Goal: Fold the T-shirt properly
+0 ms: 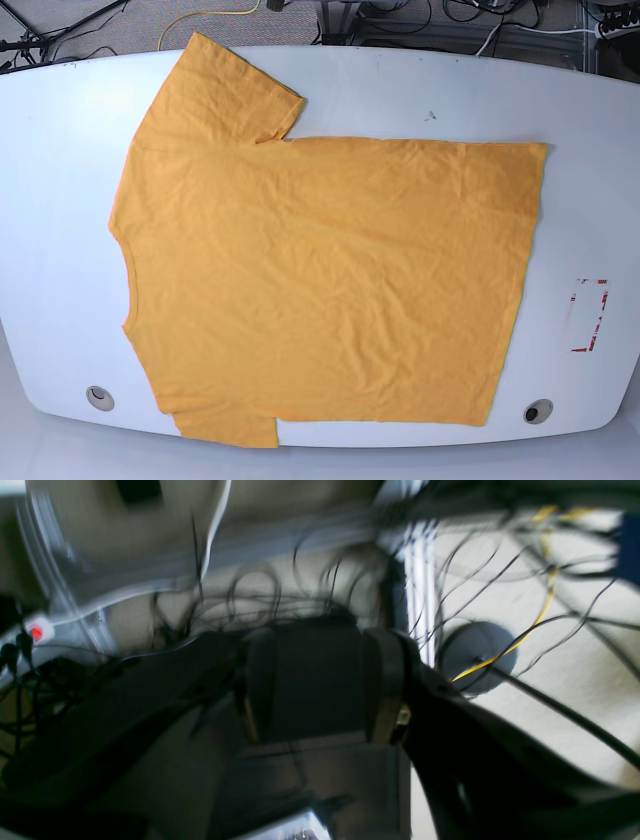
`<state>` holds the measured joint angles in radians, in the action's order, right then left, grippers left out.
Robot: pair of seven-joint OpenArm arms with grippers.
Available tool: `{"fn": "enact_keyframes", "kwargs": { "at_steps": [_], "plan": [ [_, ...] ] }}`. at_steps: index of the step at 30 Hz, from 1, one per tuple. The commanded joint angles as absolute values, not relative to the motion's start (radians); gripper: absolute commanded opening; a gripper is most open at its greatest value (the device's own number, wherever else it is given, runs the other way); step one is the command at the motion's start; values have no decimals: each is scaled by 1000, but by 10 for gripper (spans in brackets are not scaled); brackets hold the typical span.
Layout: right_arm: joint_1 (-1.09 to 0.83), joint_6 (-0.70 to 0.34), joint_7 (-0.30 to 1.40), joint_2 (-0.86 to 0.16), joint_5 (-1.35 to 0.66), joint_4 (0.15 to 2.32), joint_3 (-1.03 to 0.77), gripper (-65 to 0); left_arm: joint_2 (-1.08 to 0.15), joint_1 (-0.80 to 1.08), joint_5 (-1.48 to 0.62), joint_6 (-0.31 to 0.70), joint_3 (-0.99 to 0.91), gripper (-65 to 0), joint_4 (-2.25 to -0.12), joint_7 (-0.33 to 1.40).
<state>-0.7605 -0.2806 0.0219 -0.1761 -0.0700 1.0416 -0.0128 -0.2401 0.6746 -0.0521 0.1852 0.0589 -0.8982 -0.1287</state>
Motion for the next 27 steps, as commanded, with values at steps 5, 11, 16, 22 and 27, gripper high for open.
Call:
{"fn": "enact_keyframes", "kwargs": {
  "at_steps": [5, 11, 16, 22, 27],
  "plan": [
    [-906, -286, 31, -178, -75, 1268, -24, -601, -285, 855, -56, 188, 39, -392, -1150, -127],
    [-965, -283, 42, -182, -77, 1375, -26, -600, -298, 927, -55, 184, 10, -391, -1256, -127],
    [-1008, -282, 56, -184, -79, 1462, -24, -601, -303, 961, -54, 182, -42, -391, -1306, -126],
    [-1032, -284, 67, -184, -78, 1524, -25, -601, -305, 984, -55, 184, -84, -390, -1345, -120],
    [-1032, -285, 76, -184, -72, 1546, -27, -601, -300, 992, -55, 186, -100, -390, -1372, -108]
  ]
}}
